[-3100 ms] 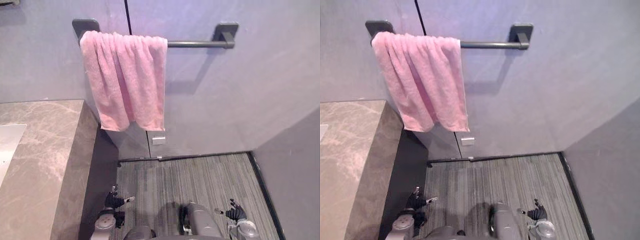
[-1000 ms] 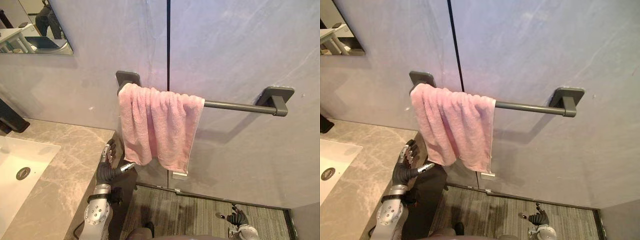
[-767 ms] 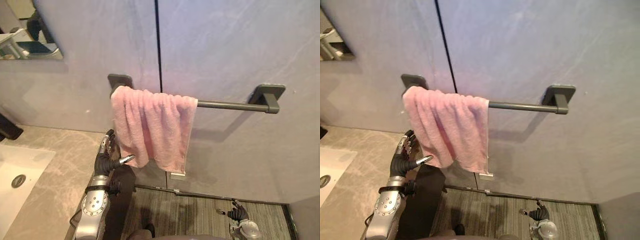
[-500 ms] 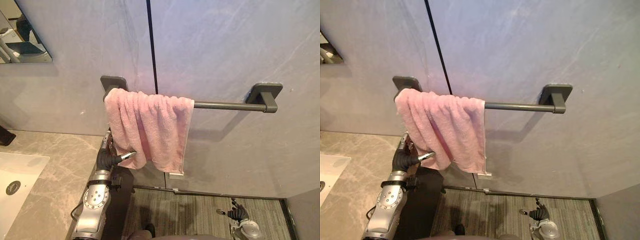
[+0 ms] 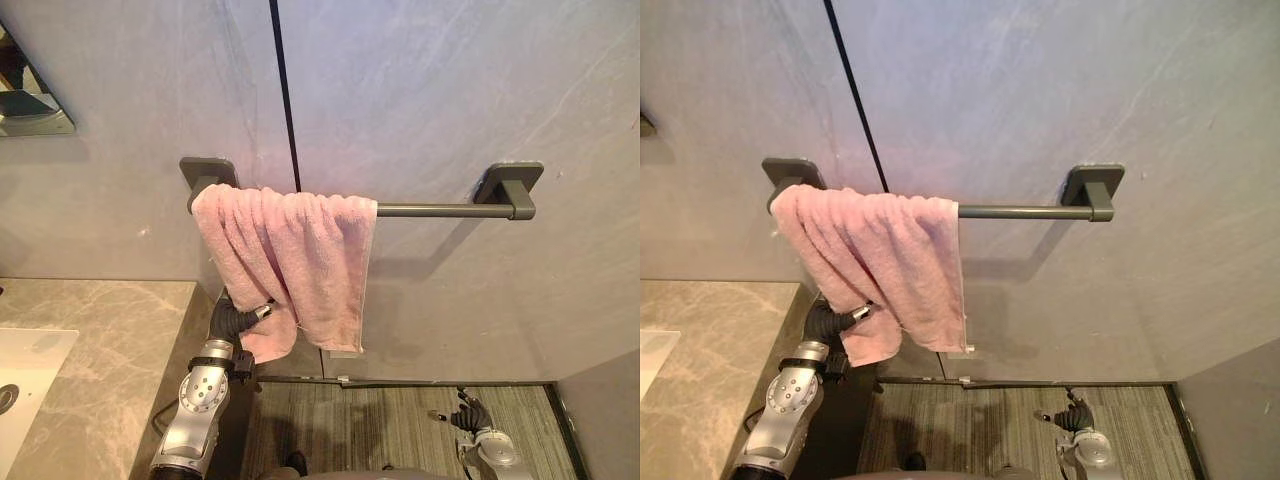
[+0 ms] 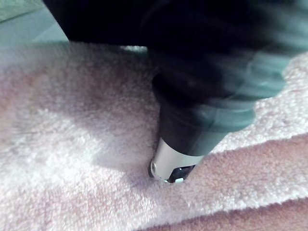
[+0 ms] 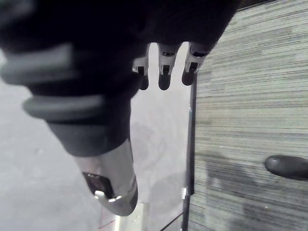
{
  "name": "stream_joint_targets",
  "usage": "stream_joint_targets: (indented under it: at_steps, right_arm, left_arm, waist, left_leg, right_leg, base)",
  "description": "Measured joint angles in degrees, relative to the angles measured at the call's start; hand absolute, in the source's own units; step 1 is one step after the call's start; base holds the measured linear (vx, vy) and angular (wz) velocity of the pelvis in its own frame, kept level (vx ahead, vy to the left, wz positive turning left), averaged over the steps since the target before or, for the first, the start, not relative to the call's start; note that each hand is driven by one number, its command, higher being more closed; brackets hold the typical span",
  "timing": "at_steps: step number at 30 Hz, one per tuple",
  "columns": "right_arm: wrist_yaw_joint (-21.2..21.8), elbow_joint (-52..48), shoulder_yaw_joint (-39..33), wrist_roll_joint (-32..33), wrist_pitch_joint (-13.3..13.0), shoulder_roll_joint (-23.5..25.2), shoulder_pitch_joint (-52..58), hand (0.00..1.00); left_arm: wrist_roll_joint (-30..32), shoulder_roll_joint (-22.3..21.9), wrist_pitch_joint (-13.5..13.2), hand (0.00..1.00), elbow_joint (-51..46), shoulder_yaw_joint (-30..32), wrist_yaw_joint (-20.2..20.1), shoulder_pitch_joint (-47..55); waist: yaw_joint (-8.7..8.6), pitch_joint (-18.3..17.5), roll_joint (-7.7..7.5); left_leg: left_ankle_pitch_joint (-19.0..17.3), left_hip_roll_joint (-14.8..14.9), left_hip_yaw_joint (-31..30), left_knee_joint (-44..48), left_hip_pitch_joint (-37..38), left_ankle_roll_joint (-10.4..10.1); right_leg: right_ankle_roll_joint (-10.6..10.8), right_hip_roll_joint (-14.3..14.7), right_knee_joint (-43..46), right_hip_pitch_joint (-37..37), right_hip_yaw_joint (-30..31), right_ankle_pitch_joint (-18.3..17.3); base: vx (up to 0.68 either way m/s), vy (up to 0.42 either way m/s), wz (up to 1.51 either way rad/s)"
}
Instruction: Organize washtable
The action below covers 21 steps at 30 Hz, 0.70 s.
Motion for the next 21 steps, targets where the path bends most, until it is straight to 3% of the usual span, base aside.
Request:
stream_joint_targets:
  at_steps: [13,21]
  right_arm:
    - [6.0,-31.2,10.1,1.5,-4.7,-3.8,4.2,0.0]
    - [8.5,-39.8,14.4,5.2,-6.7,-8.6,4.6,0.0]
  left_arm:
    - [1.3,-0.1,0.0,1.0,-0.1,0.0,0.1,1.2]
    - [2.3,-0.1,-0.1,1.0,-0.2,-0.9,0.3,1.6]
  waist:
    - [-0.42,0.0,-0.02]
    - [-0.52,-0.3,-0.31]
  left_leg:
    - [-0.1,0.3,1.7,-0.2,1.7,0.0]
    - [-0.1,0.3,2.4,-0.2,1.9,0.0]
  right_leg:
    - [0.0,0.1,0.9,0.0,2.7,0.0]
    - [0.2,0.2,2.3,-1.0,3.9,-0.1]
  base:
    - [-0.02,-0.006,-0.09]
    - [-0.05,-0.01,-0.07]
